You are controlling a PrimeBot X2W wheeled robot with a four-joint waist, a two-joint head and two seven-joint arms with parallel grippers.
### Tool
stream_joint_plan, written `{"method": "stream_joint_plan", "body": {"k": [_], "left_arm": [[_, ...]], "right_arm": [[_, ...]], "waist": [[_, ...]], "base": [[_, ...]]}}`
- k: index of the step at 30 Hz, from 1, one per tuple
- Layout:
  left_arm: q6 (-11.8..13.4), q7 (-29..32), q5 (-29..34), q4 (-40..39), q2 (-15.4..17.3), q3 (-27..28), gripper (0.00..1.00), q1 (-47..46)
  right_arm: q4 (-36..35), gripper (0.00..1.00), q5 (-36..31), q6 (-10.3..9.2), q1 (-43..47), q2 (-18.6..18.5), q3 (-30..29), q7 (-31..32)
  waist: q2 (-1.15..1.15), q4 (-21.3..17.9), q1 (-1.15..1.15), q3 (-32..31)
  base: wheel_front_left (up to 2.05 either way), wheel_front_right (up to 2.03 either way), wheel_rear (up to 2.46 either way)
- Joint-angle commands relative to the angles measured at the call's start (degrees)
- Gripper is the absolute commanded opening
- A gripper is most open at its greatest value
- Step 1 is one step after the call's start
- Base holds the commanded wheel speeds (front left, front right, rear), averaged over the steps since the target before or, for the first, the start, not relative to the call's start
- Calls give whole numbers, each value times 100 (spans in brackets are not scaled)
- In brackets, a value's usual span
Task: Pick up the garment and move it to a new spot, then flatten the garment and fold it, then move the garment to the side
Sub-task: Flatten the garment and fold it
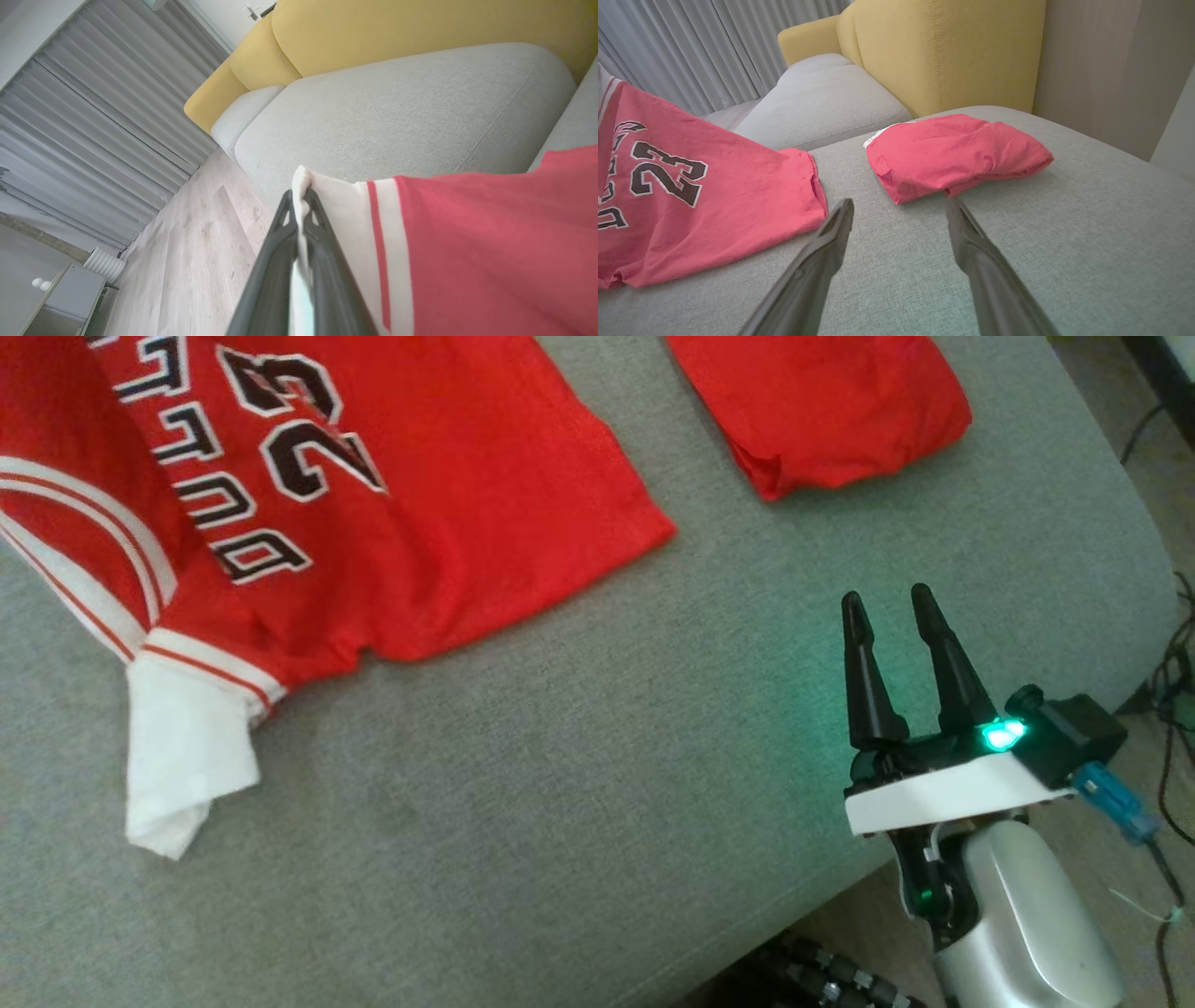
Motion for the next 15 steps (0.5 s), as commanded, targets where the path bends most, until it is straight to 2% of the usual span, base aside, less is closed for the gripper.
{"method": "stream_joint_plan", "body": {"k": [1,2,3,10,15], "left_arm": [[129,-76,27,29,227,190,36,-288],[225,-114,14,112,198,215,87,-304],[280,-156,38,183,170,189,100,-299],[473,-824,-87,468,-129,193,100,-190],[493,-1193,-233,513,-349,236,100,-132]], "right_arm": [[-181,100,34,-5,-43,-29,125,-63],[-179,100,26,-5,-40,-29,114,-63],[-178,100,17,-5,-40,-29,104,-63],[-165,100,-127,-5,-70,-29,57,-63],[-140,100,-237,-5,-93,-29,-16,-63]], "waist": [[0,-10,-1,32],[0,13,-1,41],[0,37,-1,46],[0,302,-1,-64],[0,535,-1,-210]], "base": [[0,0,0],[0,0,0],[0,0,0],[0,0,0],[0,0,0]]}}
